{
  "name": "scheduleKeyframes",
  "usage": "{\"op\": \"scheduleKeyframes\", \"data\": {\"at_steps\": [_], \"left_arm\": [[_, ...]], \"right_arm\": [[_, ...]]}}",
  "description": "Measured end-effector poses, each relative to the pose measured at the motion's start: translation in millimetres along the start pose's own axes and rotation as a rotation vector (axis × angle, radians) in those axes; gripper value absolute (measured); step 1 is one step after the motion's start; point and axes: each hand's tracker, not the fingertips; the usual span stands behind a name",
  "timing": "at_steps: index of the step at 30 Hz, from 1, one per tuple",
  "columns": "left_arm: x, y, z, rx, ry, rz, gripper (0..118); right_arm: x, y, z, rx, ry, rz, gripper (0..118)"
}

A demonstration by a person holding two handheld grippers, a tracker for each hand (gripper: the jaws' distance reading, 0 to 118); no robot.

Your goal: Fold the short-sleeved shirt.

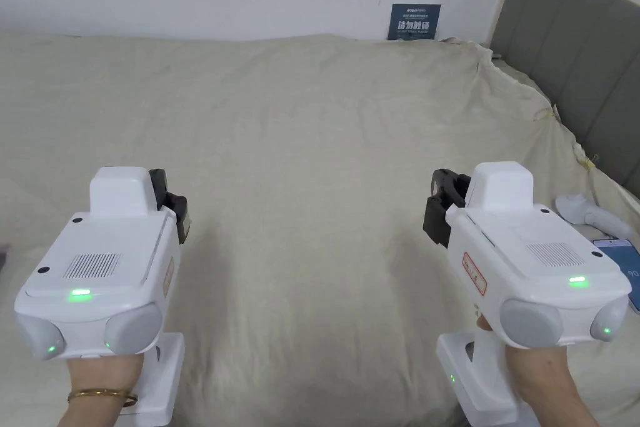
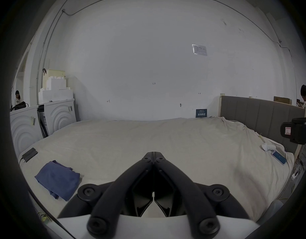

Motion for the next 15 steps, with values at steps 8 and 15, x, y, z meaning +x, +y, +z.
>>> {"op": "scheduleKeyframes", "data": {"at_steps": [8, 15], "left_arm": [[-1.6, -13.4, 2.3, -0.039, 0.004, -0.007, 0], [-0.4, -18.6, 2.9, -0.058, 0.006, -0.007, 0]], "right_arm": [[-3.0, -10.7, 1.7, -0.031, -0.002, -0.019, 0], [-2.6, -13.2, 2.5, -0.035, -0.009, -0.022, 0]]}}
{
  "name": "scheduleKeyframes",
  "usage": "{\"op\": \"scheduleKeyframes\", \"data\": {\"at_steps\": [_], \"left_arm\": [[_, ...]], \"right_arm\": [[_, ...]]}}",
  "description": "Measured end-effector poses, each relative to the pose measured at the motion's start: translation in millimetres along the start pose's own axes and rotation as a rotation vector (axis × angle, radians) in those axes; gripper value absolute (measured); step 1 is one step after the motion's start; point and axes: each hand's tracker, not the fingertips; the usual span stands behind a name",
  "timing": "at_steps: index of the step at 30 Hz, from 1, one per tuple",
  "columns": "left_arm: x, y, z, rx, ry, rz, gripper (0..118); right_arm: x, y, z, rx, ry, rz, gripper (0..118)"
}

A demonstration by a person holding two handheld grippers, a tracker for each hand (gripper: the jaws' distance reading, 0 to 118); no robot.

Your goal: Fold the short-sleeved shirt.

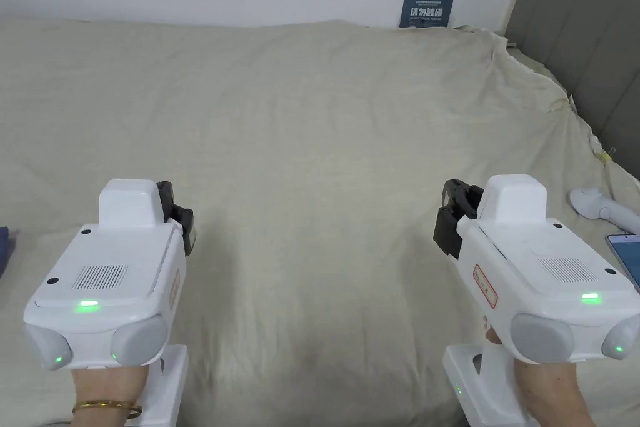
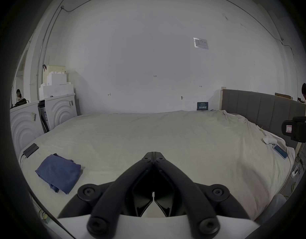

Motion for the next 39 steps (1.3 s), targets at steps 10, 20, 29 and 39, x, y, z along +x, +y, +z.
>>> {"op": "scheduleKeyframes", "data": {"at_steps": [10, 20, 29, 39], "left_arm": [[2.4, 0.0, 1.9, -0.001, 0.0, -0.002, 0], [4.4, 1.3, 2.7, 0.006, -0.003, -0.007, 0], [6.5, -0.3, 2.1, 0.007, -0.005, -0.015, 0], [7.5, 1.2, 3.0, 0.013, -0.008, -0.013, 0]], "right_arm": [[-1.8, 0.8, 3.8, 0.006, 0.005, 0.005, 0], [-1.2, 2.3, 5.0, 0.011, 0.011, -0.002, 0], [-2.8, 2.4, 7.2, 0.014, 0.01, -0.01, 0], [-4.2, 2.5, 10.4, 0.017, 0.012, -0.007, 0]]}}
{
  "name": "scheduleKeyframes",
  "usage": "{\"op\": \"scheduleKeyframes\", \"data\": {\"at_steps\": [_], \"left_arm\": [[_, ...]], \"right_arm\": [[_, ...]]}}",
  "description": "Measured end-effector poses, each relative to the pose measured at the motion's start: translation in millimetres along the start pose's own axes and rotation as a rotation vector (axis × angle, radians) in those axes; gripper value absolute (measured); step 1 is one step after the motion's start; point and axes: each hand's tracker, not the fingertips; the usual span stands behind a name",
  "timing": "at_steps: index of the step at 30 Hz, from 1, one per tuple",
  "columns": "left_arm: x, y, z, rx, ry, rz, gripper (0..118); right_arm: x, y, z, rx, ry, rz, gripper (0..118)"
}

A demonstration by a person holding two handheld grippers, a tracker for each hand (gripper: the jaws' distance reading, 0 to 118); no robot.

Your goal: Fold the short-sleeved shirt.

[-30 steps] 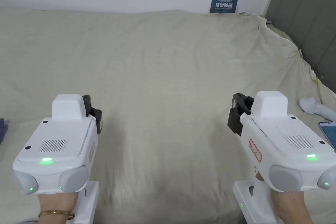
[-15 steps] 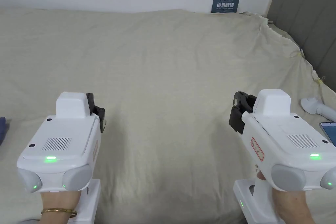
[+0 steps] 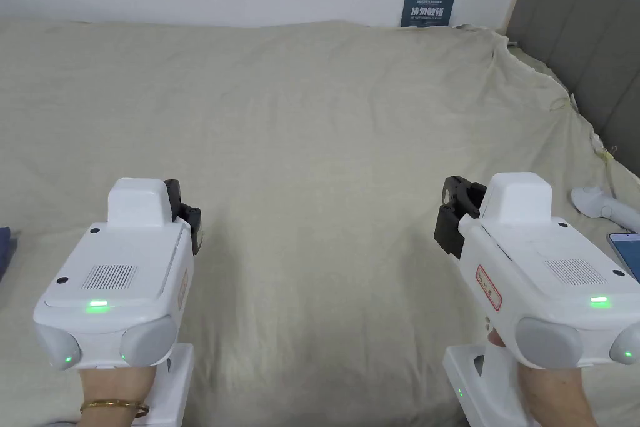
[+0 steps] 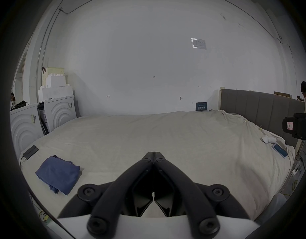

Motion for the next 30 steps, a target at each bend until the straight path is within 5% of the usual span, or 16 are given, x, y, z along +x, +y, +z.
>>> {"op": "scheduleKeyframes", "data": {"at_steps": [30], "left_arm": [[6.1, 0.1, 0.7, 0.003, -0.008, -0.001, 0]], "right_arm": [[3.6, -1.9, 1.5, 0.0, 0.0, -0.02, 0]]}}
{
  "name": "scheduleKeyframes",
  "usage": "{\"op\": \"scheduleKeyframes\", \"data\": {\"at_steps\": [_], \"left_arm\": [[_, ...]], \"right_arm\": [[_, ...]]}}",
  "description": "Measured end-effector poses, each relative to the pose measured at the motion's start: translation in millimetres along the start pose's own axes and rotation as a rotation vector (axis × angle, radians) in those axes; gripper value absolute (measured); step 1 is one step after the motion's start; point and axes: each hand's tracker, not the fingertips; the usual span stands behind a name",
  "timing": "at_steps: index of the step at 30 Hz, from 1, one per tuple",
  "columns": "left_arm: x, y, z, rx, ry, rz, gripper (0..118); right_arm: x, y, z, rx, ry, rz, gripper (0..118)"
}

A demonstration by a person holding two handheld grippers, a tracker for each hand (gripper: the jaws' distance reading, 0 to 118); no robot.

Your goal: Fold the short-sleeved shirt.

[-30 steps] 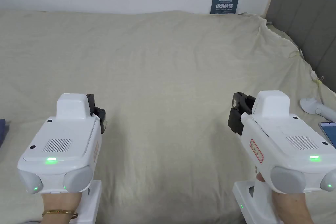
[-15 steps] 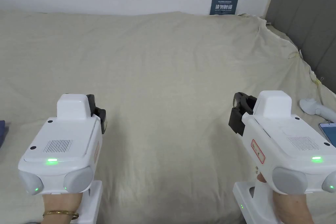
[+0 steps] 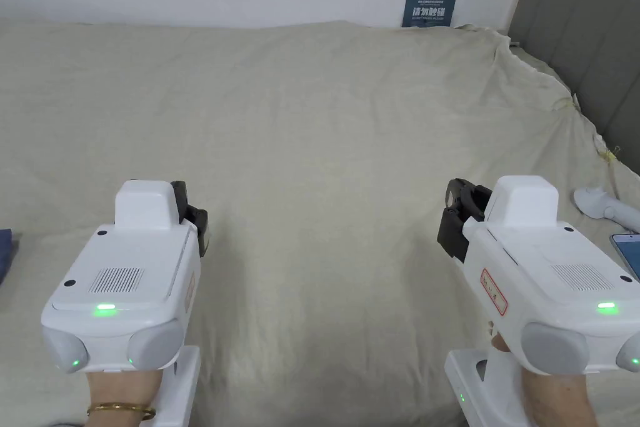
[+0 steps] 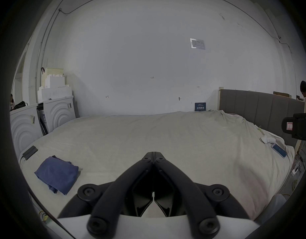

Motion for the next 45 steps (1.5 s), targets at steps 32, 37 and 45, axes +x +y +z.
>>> {"op": "scheduleKeyframes", "data": {"at_steps": [32, 37, 45], "left_arm": [[6.9, 0.5, 4.5, -0.009, -0.019, 0.0, 0], [4.4, 3.6, 5.5, -0.016, -0.028, 0.064, 5], [6.8, 2.7, 7.0, -0.118, -0.087, 0.175, 118]], "right_arm": [[3.6, 2.3, 4.6, -0.006, -0.001, -0.004, 0], [3.8, 5.1, 3.9, -0.041, 0.002, -0.018, 1], [9.6, 8.6, -14.4, -0.335, 0.09, -0.055, 115]]}}
